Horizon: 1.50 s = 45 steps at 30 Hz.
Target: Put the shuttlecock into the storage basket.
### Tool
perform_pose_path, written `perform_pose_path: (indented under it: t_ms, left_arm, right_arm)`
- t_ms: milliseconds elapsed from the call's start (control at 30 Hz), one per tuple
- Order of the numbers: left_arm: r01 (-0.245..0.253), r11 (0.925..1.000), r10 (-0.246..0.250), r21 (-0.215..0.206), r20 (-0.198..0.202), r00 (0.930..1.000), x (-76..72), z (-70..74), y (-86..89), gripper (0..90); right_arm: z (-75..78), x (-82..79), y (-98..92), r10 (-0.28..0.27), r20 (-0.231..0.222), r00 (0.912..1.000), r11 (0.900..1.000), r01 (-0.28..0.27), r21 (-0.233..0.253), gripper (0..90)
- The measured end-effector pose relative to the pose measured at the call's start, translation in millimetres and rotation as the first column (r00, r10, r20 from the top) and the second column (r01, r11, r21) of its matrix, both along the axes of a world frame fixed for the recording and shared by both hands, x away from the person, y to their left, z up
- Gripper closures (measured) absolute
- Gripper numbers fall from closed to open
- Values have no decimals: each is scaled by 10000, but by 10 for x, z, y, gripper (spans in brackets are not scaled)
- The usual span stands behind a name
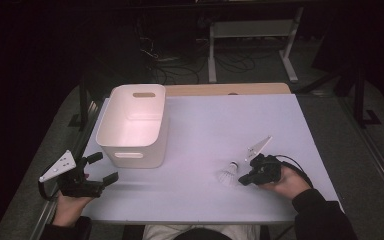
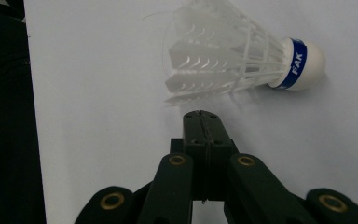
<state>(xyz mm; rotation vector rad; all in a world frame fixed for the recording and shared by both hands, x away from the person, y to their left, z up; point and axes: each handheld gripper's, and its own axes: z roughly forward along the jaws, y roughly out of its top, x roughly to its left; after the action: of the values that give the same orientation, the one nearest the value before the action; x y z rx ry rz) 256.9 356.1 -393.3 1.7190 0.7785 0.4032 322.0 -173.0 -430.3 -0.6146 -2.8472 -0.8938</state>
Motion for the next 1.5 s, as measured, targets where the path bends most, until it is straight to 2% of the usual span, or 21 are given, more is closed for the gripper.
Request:
perform_pose_path:
  t_ms: [1233,1500]
  left_arm:
    - [21,10000,-21,-12,2,10000,-2,0,1,0]
    - [32,10000,-32,-2,8,10000,0,0,1,0]
  right_arm:
    - [9,145,357,435,281,9987,9990,-439,127,888]
    - [-14,198,384,203,258,9995,9996,-207,168,888]
